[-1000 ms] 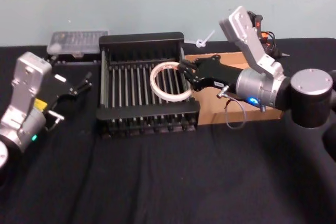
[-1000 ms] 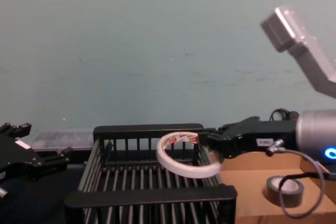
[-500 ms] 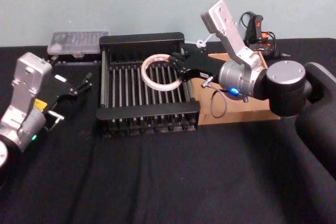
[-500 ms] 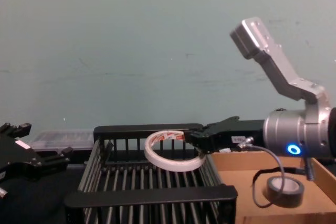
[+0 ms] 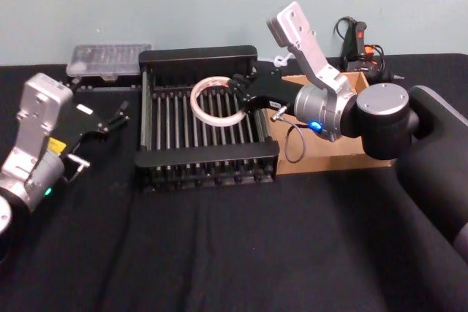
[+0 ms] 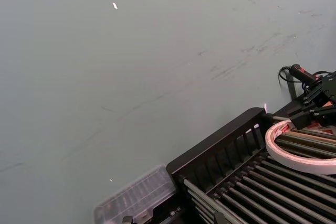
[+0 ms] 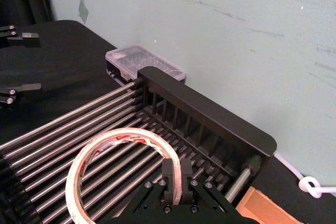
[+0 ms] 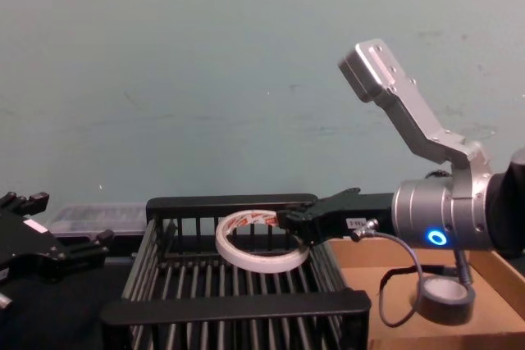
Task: Pick up the white tape and place it into the black box , Pick up the silver tape and place it into the brown box.
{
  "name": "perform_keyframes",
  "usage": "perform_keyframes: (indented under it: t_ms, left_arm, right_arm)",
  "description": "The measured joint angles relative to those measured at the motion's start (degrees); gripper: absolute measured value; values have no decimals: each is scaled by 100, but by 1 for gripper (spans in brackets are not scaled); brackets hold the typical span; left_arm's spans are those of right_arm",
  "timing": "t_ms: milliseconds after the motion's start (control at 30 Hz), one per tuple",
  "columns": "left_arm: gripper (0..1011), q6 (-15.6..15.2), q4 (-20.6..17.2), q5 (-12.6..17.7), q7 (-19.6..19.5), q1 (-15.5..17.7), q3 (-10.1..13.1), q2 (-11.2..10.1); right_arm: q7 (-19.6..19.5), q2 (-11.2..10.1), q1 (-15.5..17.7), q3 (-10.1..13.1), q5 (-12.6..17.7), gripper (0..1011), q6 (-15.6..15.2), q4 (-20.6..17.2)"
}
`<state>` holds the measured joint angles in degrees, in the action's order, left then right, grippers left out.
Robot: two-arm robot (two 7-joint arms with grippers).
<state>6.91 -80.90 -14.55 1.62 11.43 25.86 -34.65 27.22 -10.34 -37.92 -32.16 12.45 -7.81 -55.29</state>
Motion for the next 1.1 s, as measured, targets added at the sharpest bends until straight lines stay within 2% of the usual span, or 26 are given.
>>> perform_keyframes:
  t_ms: [333,433,533,600,667,700,867,900,1100]
  left_arm:
    - [1001,0,0,0,0,0,0,0]
    - [1001,0,0,0,0,0,0,0]
    - [1001,0,0,0,0,0,0,0]
    - [1001,0,0,0,0,0,0,0]
    - [1001,0,0,0,0,0,0,0]
    - [1001,0,0,0,0,0,0,0]
    - [1001,0,0,0,0,0,0,0]
    - [1001,0,0,0,0,0,0,0]
    - [1001,0,0,0,0,0,0,0]
  right_arm:
    - [1,-13,0,-2,7,98,0,-19]
    - [1,-16,0,-3,11,201,0,-24]
    - [3,-17,1,-4,14,252,0,-27]
    - [4,-18,1,-4,17,334,0,-29]
    - [5,-19,2,-4,18,361,0,-30]
    - [6,-20,3,-4,19,430,0,-31]
    - [9,-22,5,-4,21,562,-2,-34]
    - [9,-22,5,-4,21,629,-2,-34]
    - [10,-25,9,-4,25,804,-5,-38]
